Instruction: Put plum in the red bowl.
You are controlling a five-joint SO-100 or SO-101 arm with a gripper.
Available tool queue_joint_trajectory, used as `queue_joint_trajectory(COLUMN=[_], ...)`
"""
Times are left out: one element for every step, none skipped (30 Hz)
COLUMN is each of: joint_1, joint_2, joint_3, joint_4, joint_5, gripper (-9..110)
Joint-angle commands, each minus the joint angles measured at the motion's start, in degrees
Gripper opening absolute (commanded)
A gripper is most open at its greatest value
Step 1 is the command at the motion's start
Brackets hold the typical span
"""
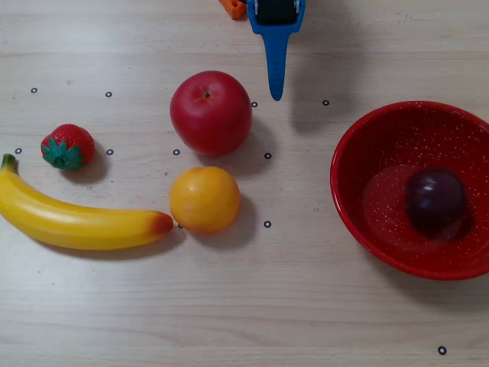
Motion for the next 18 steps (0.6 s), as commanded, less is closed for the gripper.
queue_joint_trajectory(joint_1=[-1.49,-1.67,-1.85,-1.93,-1.93,-1.93,-1.93,-1.93,-1.93,-1.93,-1.93,-1.93,-1.93,-1.93,-1.93,-1.93,-1.93,-1.93], joint_2=[0.44,0.44,0.44,0.44,0.44,0.44,0.44,0.44,0.44,0.44,0.44,0.44,0.44,0.44,0.44,0.44,0.44,0.44], joint_3=[0.0,0.0,0.0,0.0,0.0,0.0,0.0,0.0,0.0,0.0,0.0,0.0,0.0,0.0,0.0,0.0,0.0,0.0], joint_4=[-0.62,-0.53,-0.44,-0.44,-0.44,-0.44,-0.44,-0.44,-0.44,-0.44,-0.44,-0.44,-0.44,-0.44,-0.44,-0.44,-0.44,-0.44], joint_5=[-1.23,-1.32,-1.49,-1.49,-1.49,-1.41,-1.41,-1.41,-1.41,-1.41,-1.41,-1.41,-1.41,-1.41,-1.41,-1.41,-1.41,-1.41], gripper=[0,0,0,0,0,0,0,0,0,0,0,0,0,0,0,0,0,0])
